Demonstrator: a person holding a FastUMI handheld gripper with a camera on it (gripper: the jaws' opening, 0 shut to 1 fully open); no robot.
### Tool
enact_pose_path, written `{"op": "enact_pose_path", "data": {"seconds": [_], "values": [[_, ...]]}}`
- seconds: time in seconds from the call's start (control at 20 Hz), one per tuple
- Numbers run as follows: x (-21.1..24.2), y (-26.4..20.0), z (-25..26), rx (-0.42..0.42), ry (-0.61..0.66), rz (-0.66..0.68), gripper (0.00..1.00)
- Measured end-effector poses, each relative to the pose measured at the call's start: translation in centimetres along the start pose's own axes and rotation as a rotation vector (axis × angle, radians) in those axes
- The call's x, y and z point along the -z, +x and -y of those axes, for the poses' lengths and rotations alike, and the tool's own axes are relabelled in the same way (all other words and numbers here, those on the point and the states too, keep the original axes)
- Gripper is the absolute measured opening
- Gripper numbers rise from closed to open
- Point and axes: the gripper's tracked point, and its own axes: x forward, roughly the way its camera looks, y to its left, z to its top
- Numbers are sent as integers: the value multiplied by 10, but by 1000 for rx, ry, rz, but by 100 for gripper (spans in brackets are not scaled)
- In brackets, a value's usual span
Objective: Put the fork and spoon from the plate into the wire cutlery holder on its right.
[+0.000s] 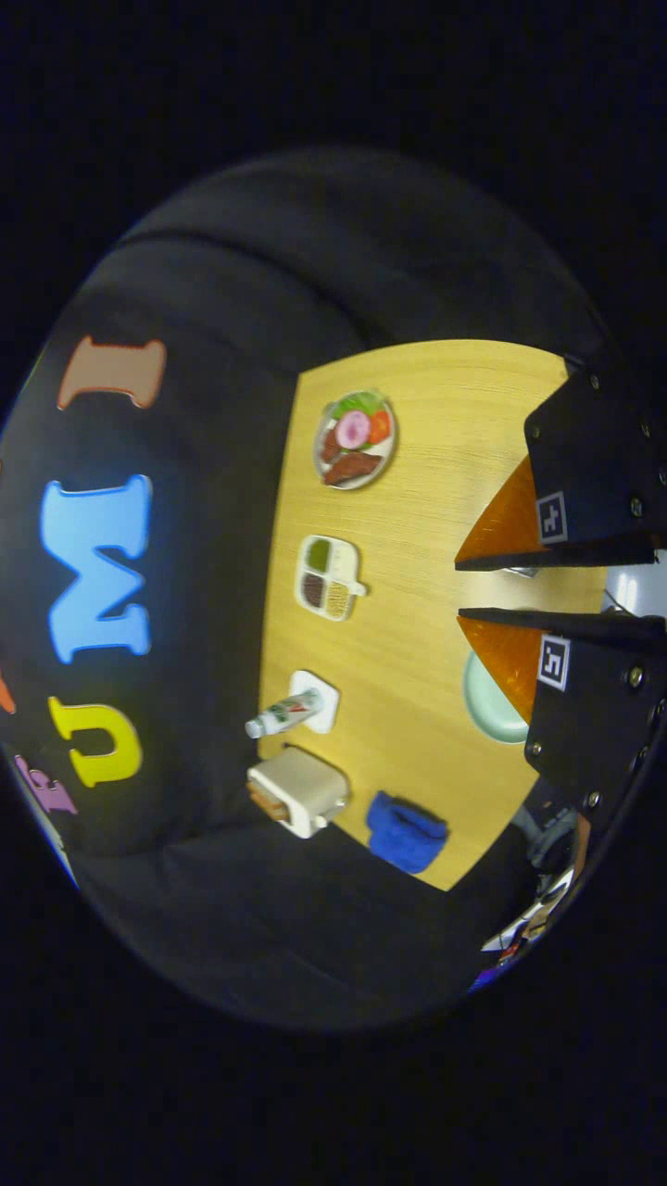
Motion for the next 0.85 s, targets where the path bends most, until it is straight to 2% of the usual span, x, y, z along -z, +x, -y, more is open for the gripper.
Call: {"op": "enact_pose_path", "data": {"seconds": [0.15, 0.35, 0.5, 0.6, 0.65, 0.75, 0.8, 0.85], "values": [[-9, -41, -16, 32, 23, 220, 21], [-18, -74, -33, 65, 74, 464, 21], [-24, -97, -41, 133, 28, 611, 22], [-25, -104, -50, 182, -34, 677, 34], [-26, -105, -59, 187, -71, 703, 55], [-24, -101, -64, 215, -117, 720, 71], [-23, -99, -66, 213, -85, 725, 71], [-22, -97, -70, 220, -47, 734, 76]]}}
